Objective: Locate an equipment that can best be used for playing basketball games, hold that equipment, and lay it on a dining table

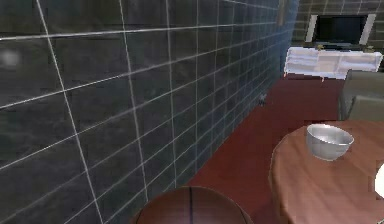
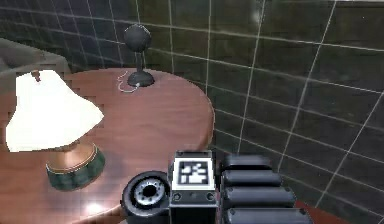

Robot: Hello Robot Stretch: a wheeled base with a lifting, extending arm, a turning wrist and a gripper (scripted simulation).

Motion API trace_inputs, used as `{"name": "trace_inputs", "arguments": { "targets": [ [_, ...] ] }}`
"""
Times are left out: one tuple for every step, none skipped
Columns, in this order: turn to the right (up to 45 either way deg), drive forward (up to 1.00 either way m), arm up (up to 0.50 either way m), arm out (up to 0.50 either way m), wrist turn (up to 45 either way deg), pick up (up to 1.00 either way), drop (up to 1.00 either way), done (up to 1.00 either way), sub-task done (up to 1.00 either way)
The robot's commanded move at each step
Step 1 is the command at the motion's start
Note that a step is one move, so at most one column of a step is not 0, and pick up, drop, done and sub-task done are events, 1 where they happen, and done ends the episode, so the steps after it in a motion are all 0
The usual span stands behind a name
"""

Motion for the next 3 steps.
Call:
{"name": "trace_inputs", "arguments": {
  "targets": [
    [0.0, 0.50, 0.00, 0.00, 0.0, 0.00, 0.00, 0.00, 0.00],
    [9.0, 0.00, 0.00, 0.00, 0.0, 0.00, 0.00, 0.00, 0.00],
    [0.0, 0.80, 0.00, 0.00, 0.0, 0.00, 0.00, 0.00, 0.00]
  ]
}}
